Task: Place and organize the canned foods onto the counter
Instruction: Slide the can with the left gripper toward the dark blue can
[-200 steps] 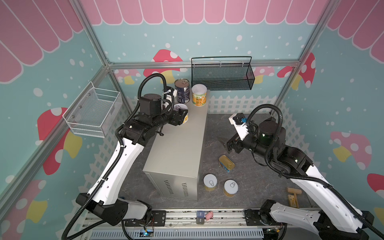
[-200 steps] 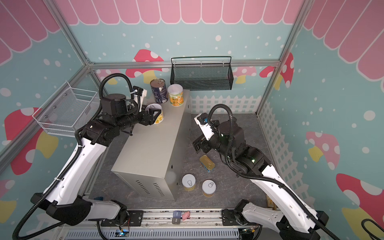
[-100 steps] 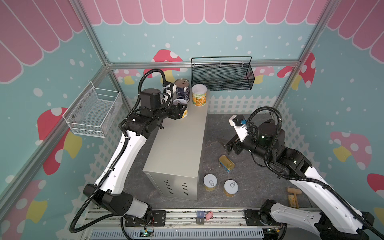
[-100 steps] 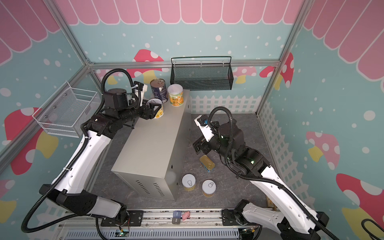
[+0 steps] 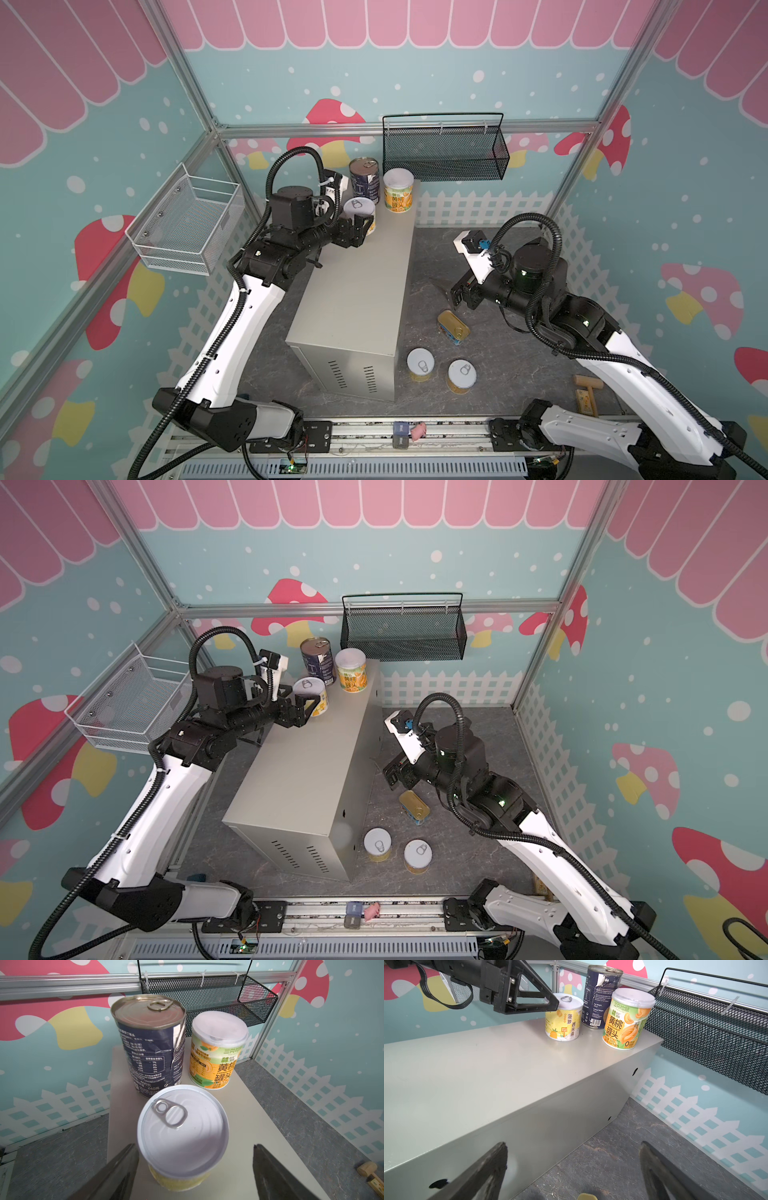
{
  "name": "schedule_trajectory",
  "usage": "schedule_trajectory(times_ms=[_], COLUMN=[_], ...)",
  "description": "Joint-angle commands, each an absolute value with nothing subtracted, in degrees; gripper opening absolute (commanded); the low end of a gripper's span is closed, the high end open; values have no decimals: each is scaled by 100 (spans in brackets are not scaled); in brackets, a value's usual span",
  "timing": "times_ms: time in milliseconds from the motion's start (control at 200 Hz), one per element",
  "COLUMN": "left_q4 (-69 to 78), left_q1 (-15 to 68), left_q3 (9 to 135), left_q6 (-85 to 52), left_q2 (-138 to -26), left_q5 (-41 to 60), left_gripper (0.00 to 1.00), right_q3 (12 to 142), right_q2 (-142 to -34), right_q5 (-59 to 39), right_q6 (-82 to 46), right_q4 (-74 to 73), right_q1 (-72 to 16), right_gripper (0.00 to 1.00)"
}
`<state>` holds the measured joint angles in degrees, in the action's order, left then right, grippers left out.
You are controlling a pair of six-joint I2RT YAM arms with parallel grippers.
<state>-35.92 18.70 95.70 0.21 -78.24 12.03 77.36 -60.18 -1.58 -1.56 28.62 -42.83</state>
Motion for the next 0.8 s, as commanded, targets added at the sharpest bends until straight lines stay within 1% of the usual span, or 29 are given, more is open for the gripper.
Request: schedule_trajectory(times_ms=[0, 485, 640, 796], left_q4=[-3306, -2850, -2746, -2604], left_q1=[1828, 1835, 1832, 1811], left_q3=[9236, 8839, 8766, 8711], left_q6=[9, -45, 13, 32], left_q2=[-7668, -7735, -7795, -7855], left_q5=[1182, 913, 916, 912], left_gripper=[87, 86, 84, 80], right_q3=[7900, 8084, 8189, 8246], right_q2=[-6107, -6266, -6320, -6376], right_q5=[-321, -490, -497, -484], right_q6=[-238, -534, -550, -564], right_q4=[2725, 2641, 2674, 2668], right_q1=[-4315, -4311, -4316, -4316], right_gripper=[99, 99, 99, 99])
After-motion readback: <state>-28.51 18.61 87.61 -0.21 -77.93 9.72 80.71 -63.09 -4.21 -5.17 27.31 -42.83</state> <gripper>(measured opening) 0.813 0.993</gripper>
